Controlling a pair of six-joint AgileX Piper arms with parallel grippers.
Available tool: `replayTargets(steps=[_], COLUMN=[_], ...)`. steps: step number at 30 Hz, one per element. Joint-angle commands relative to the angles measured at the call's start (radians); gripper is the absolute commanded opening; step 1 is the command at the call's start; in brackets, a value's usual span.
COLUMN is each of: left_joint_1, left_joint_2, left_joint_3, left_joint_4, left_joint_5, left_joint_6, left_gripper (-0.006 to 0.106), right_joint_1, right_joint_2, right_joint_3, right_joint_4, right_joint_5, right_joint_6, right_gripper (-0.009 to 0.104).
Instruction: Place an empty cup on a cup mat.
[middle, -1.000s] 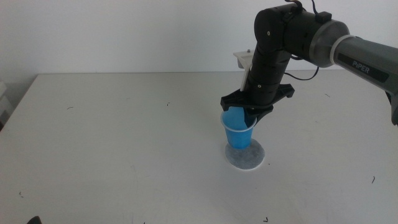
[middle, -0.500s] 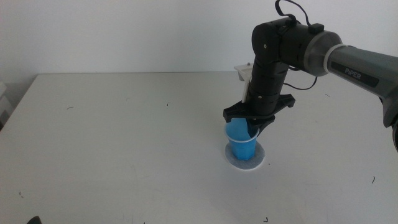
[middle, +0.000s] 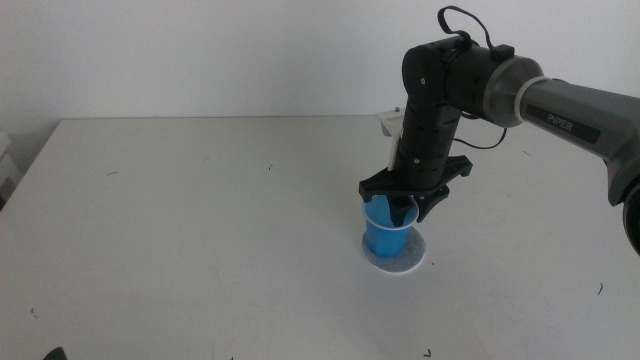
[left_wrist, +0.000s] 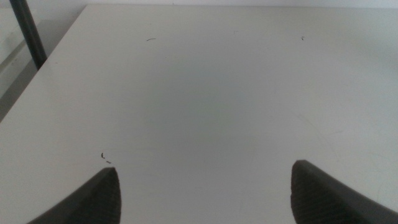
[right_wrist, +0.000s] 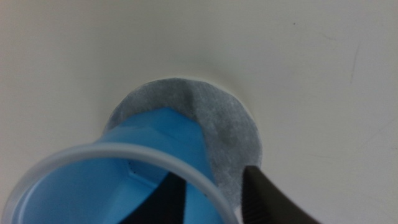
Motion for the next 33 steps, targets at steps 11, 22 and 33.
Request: replayTargets(steps=[11, 22, 33], left_joint_1=[0.001, 0.001, 0.001], left_joint_2=[-0.003, -0.003, -0.003], left_joint_3=[-0.006, -0.006, -0.006], left_joint_4=[0.000, 0.000, 0.000], left_joint_5=[-0.067, -0.067, -0.067], left_joint_6=[-0.011, -0.011, -0.011], left_gripper=[0.105, 0.105, 0.105], right_joint_1=[-0.014, -0.169, -0.346], right_joint_2=[-0.165, -0.514, -1.108], right_joint_3=[-0.020, 0.002, 0.559], right_joint_4=[-0.035, -0.063, -0.100], right_joint_5=[0.064, 0.066, -0.254], right_joint_6=[0.027, 0.017, 0.016], right_gripper=[0.066, 0.068, 0.078])
